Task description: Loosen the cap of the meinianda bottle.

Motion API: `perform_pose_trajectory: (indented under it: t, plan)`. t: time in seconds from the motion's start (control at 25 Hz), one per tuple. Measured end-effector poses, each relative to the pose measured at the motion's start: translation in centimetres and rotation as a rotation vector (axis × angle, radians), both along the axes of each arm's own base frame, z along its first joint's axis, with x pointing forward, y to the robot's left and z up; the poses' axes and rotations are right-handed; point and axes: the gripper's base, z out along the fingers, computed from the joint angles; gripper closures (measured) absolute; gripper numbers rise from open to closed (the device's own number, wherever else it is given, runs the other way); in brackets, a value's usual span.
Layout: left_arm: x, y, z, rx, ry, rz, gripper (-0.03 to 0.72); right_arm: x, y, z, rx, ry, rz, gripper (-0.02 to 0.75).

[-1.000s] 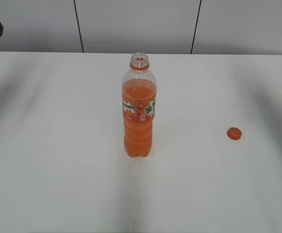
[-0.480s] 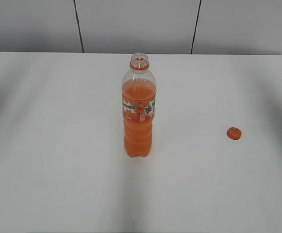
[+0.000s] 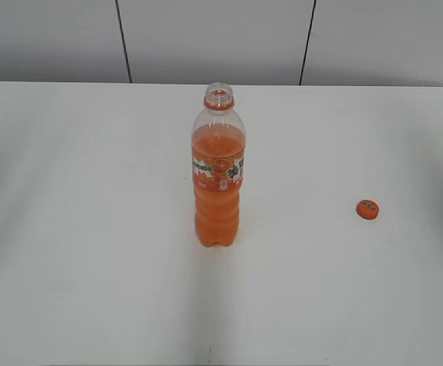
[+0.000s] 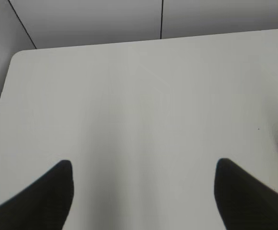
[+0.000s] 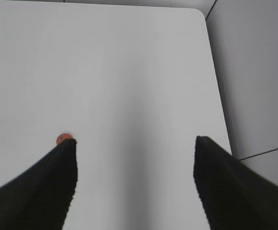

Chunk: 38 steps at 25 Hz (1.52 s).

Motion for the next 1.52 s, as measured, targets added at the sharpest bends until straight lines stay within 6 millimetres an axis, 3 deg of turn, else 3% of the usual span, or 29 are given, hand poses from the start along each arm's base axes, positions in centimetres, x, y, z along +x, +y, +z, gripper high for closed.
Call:
perform_pose_trajectory:
  t: [0.12,0.48,1.04,1.32,1.52]
  plan:
    - [-3.2,0.0,-1.1,0.001,-0.074,0.000,0.139,-1.9,-0.1,-1.0,-0.001,-0.013,0.003,0.172]
    - [-8.3,-0.1,-5.2,-0.017,-0.184,-0.004,0.153,-8.6,-0.4,-5.0,0.007,-0.043,-0.002,0.172]
    - [-16.1,-0.5,-7.6,-0.069,-0.359,-0.029,0.162,-17.7,-0.8,-11.6,0.070,-0.242,-0.038,0.172]
    - [-18.0,-0.6,-9.6,-0.068,-0.372,-0.034,0.168,-20.6,-0.5,-12.4,0.128,-0.395,-0.015,0.172]
    - [-18.1,-0.6,-9.6,-0.071,-0.377,-0.036,0.179,-21.0,-0.2,-12.7,0.161,-0.380,0.004,0.172]
